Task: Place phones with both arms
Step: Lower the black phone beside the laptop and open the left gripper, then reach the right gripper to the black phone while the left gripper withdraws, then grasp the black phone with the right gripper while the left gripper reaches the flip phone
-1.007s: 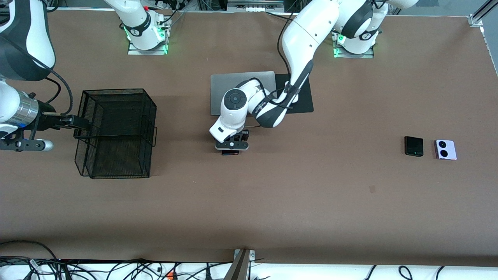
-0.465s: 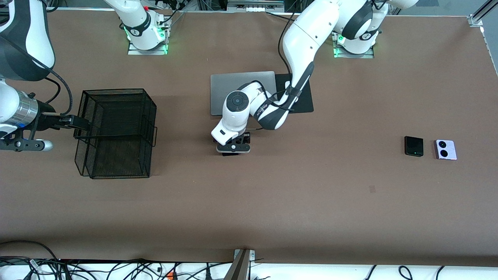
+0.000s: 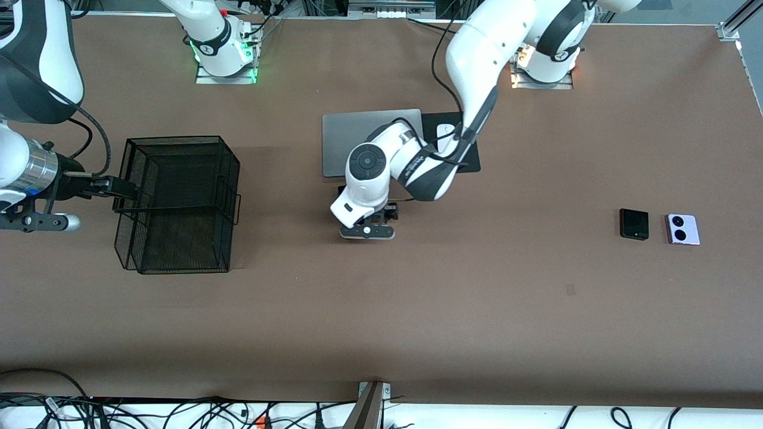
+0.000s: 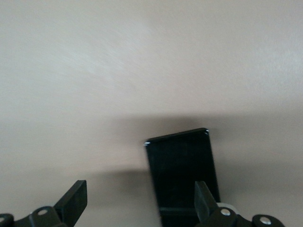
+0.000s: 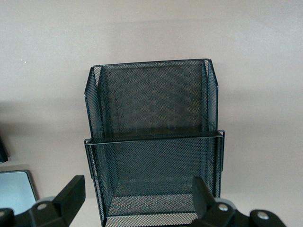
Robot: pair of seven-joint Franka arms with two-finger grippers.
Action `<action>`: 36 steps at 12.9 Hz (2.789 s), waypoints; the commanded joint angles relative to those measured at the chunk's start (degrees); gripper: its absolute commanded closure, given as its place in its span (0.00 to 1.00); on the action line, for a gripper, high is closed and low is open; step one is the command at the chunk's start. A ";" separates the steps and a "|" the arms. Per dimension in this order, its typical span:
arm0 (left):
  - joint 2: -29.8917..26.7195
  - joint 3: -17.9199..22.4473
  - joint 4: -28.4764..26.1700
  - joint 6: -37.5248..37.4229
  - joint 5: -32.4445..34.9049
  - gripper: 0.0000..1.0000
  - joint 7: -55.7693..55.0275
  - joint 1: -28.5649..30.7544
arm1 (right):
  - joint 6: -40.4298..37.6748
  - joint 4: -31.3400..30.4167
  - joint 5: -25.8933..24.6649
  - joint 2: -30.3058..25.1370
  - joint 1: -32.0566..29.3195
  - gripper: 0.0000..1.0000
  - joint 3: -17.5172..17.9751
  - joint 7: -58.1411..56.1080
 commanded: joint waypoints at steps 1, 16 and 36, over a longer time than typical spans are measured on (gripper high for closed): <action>-5.12 -0.46 -1.24 -6.42 -1.35 0.00 6.74 3.76 | -0.63 0.35 1.22 -0.82 -0.29 0.00 0.33 -0.79; -26.49 0.16 -25.58 -14.01 12.69 0.00 47.70 31.62 | 13.43 13.19 3.15 21.13 30.02 0.00 2.88 20.98; -39.85 -0.19 -63.73 27.92 14.30 0.00 66.71 56.05 | 38.65 -4.74 2.71 27.65 36.71 0.00 2.79 23.99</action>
